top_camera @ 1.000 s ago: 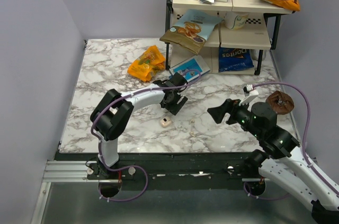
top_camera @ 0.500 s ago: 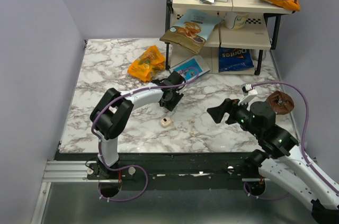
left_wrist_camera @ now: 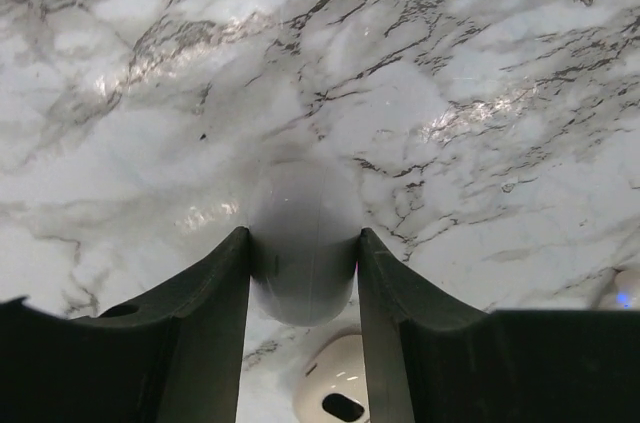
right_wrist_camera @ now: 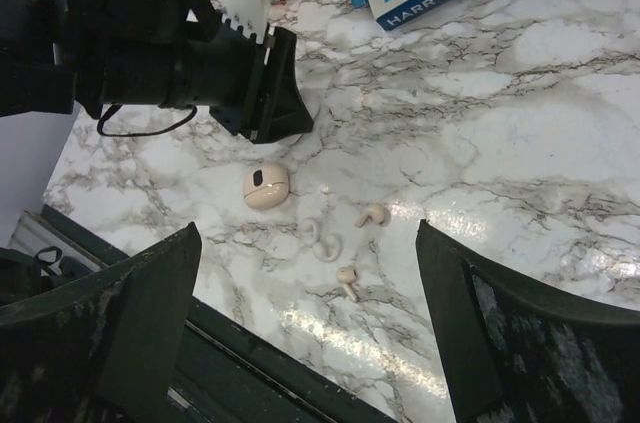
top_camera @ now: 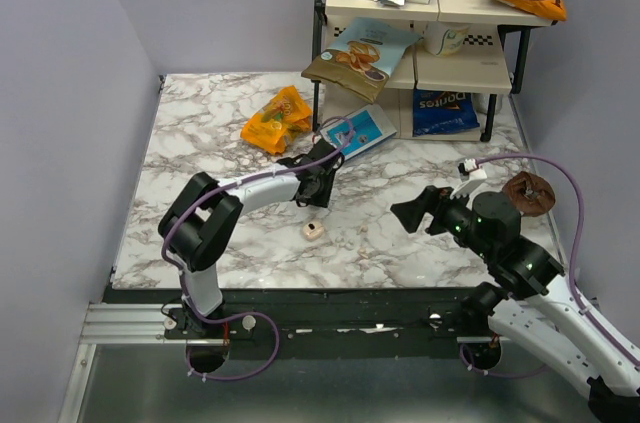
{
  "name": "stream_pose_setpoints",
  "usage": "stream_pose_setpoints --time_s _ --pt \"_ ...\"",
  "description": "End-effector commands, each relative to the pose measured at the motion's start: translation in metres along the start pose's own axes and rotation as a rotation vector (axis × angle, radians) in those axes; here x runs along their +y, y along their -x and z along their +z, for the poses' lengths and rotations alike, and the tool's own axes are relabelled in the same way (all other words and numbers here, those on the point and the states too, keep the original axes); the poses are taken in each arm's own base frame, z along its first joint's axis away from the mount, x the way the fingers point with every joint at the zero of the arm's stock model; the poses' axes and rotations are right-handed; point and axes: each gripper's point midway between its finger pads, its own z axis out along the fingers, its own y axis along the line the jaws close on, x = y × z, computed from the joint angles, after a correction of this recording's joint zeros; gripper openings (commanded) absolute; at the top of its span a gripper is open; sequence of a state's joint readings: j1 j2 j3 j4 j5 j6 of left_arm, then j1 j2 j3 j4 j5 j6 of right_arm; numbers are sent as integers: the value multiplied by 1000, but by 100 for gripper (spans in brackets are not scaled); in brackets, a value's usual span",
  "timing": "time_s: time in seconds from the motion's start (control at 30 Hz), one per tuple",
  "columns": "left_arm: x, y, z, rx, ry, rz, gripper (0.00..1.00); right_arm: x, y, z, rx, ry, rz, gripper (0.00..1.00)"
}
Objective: Insert the wireless bluetooth earbuds into the charging case
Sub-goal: Adjust the charging case at the center of the board.
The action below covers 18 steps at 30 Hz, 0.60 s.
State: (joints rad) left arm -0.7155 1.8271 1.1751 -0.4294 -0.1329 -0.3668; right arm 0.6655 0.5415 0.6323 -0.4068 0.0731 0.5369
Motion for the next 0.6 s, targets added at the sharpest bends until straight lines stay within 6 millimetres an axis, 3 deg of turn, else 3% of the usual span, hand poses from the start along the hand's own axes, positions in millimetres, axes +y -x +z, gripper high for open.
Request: stream_pose_setpoints --time_s 0.0,0.07,0.1,0.2,0.4,0.47,0.5,0.57 --pt "-8 20 -12 -129 11 -436 0 -4 4 -6 -26 -20 31 97" --pt "-4 24 -13 -136 66 -626 0 -6 4 -6 -42 -27 37 97" --pt "0 14 -10 -96 109 -661 0 -6 5 -7 -46 -26 37 97" --pt "5 11 -9 -50 210 -823 0 -8 4 -7 -52 -31 36 97" --pt "8 20 -6 -82 275 -1013 2 -9 -1 -4 -29 -38 37 97" --pt "9 23 -3 -100 280 -1045 11 -9 0 -4 -32 -37 34 97" --pt "9 26 -1 -101 282 -1044 27 -10 -1 -4 -30 -40 30 97" --pt "8 23 2 -82 294 -1024 35 -11 -3 -3 -24 -42 28 97"
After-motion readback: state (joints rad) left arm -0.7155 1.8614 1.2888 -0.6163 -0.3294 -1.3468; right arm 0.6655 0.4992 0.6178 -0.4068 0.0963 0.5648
